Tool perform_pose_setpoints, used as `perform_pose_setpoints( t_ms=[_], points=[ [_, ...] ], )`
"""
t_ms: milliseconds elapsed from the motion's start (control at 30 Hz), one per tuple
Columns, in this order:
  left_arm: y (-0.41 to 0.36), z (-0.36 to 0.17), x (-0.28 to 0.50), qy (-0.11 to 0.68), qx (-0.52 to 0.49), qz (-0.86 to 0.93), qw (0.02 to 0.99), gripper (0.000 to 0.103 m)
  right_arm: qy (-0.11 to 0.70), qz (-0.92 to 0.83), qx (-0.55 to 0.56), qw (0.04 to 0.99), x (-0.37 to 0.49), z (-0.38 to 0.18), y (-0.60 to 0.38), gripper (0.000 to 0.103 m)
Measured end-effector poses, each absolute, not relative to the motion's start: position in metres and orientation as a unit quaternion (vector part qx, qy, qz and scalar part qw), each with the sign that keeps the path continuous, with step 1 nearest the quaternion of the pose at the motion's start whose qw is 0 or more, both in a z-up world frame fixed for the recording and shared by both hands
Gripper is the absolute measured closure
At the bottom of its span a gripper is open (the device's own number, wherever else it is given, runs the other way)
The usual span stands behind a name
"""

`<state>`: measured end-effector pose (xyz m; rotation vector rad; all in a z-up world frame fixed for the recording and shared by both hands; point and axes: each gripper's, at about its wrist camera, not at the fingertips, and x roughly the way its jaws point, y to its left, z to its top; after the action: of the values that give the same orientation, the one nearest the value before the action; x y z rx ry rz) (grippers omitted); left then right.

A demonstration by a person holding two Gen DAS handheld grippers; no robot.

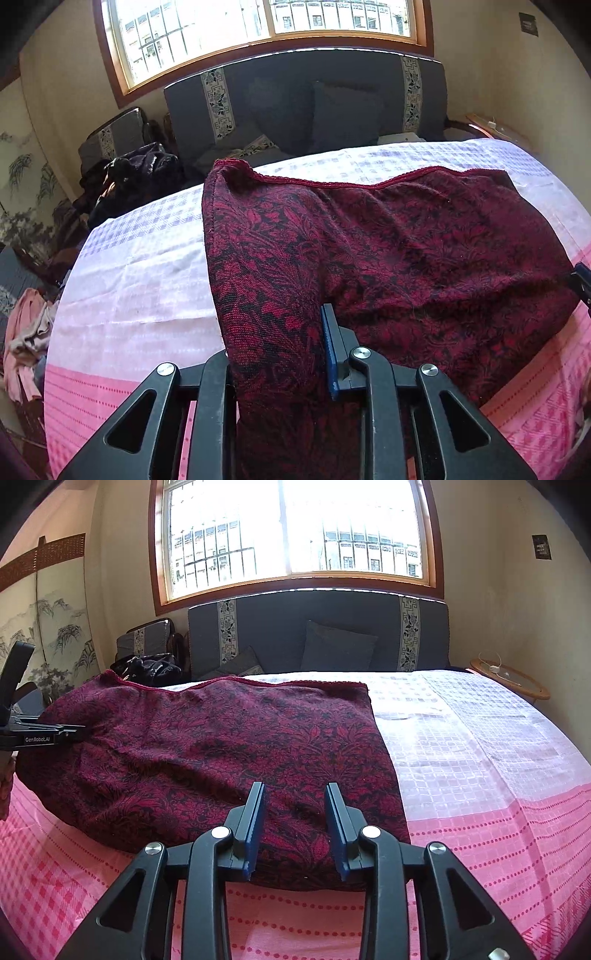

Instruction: Fold small clothes

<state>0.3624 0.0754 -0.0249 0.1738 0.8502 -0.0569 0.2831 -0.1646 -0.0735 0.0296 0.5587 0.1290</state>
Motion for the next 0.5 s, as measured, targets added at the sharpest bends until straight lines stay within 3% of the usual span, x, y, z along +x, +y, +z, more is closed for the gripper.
perform_pose_setpoints(
  t_ms=[500],
  points=[
    [0.053,0.006,0.349,0.406,0.089,-0.015,0.909,0.081,0.262,0.086,0.055,0.96,0.28,-0.073,-0.176,0.072]
  ],
)
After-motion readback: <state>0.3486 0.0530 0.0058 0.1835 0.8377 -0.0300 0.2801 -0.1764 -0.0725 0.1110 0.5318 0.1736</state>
